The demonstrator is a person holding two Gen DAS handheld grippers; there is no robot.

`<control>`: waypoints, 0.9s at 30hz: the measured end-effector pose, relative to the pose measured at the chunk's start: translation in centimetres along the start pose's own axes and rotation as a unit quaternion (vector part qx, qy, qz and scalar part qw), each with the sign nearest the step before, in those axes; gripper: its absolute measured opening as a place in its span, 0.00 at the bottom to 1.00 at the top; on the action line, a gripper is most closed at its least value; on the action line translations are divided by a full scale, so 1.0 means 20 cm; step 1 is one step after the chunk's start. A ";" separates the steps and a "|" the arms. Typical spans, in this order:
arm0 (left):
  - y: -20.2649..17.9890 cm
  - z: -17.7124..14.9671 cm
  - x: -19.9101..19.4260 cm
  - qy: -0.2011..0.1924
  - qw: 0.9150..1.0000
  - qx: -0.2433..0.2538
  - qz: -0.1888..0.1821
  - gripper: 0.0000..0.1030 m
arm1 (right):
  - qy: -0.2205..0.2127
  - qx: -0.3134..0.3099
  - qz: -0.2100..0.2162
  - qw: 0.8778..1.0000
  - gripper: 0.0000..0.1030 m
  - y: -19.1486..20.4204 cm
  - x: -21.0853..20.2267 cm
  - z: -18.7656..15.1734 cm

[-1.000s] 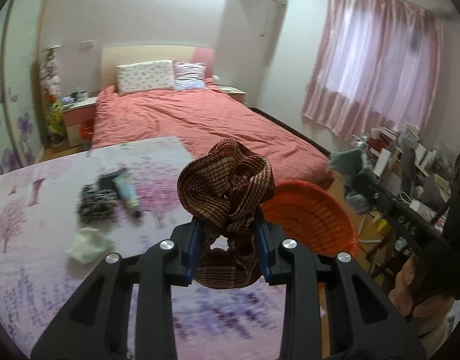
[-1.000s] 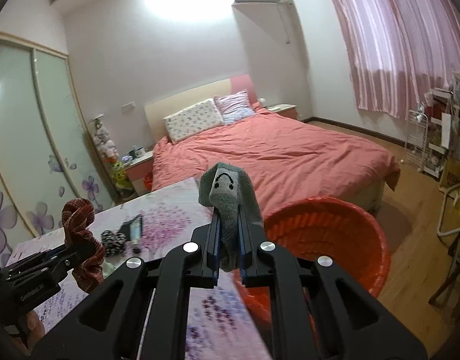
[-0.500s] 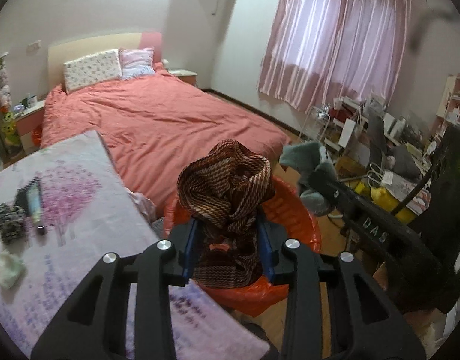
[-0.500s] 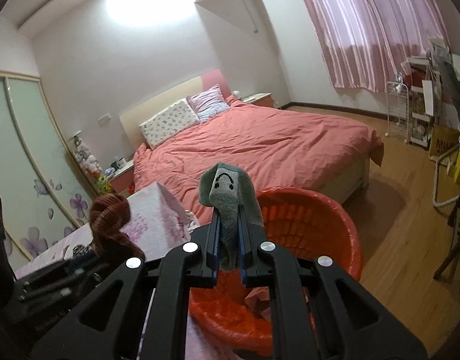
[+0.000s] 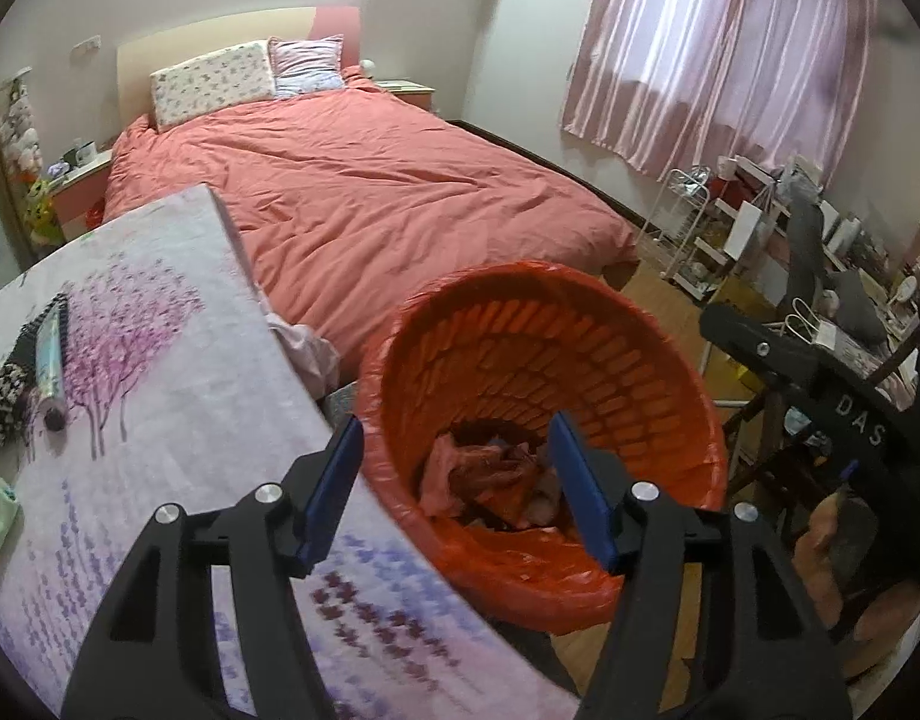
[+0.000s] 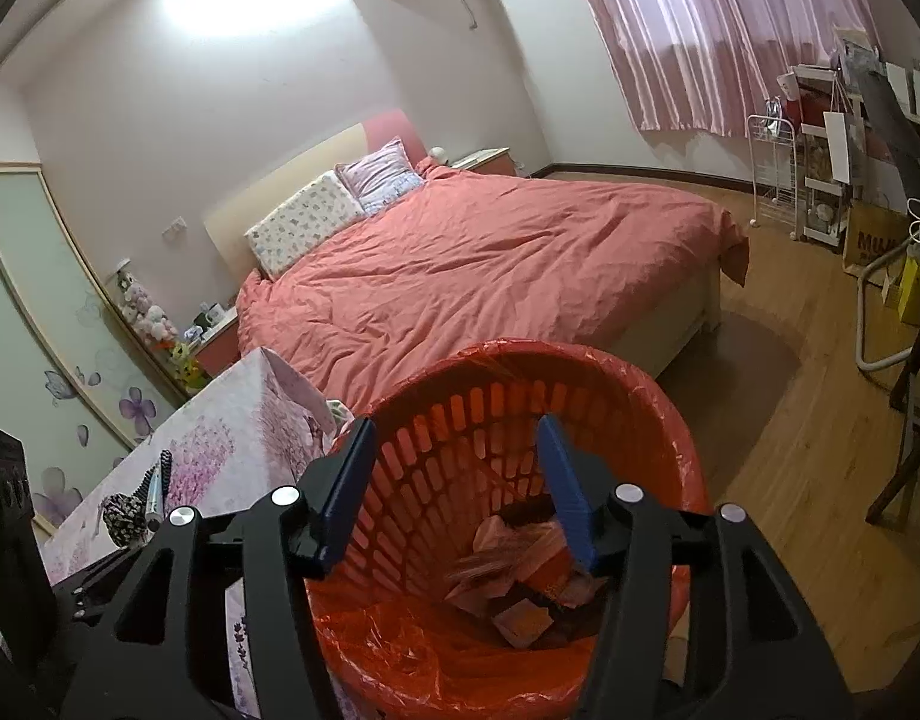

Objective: Collect trash
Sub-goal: 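Carry the plaid and grey-green cloths over the orange basket and open both tools, then grasp the mint-green cloth on the bed with the left tool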

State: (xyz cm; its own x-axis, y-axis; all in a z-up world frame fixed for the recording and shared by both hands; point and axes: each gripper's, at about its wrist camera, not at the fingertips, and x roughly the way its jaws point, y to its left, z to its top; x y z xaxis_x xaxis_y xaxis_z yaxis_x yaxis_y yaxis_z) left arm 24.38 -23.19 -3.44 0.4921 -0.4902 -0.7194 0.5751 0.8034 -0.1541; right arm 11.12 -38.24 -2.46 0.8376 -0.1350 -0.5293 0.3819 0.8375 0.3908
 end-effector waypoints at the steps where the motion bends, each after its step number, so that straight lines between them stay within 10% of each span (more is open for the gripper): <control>1: 0.01 -0.01 -0.01 -0.001 1.000 0.000 0.005 0.63 | 0.000 -0.004 -0.003 1.000 0.56 0.02 -0.01 -0.01; 17: 0.50 -0.18 -0.27 -0.007 0.992 -0.033 0.121 0.70 | 0.019 -0.057 0.001 0.998 0.59 0.18 -0.02 -0.03; 27: 1.08 -0.35 -0.49 -0.007 0.967 -0.118 0.224 0.71 | 0.043 -0.100 0.021 0.994 0.61 0.39 -0.01 -0.14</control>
State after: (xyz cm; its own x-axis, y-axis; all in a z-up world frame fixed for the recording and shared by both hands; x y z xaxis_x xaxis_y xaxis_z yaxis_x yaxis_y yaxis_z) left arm 27.31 1.37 -4.43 0.6678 -0.0774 -0.7403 0.1369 0.9904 0.0199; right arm 12.72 -30.16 -1.44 0.8120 -0.0588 -0.5807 0.2544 0.9311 0.2614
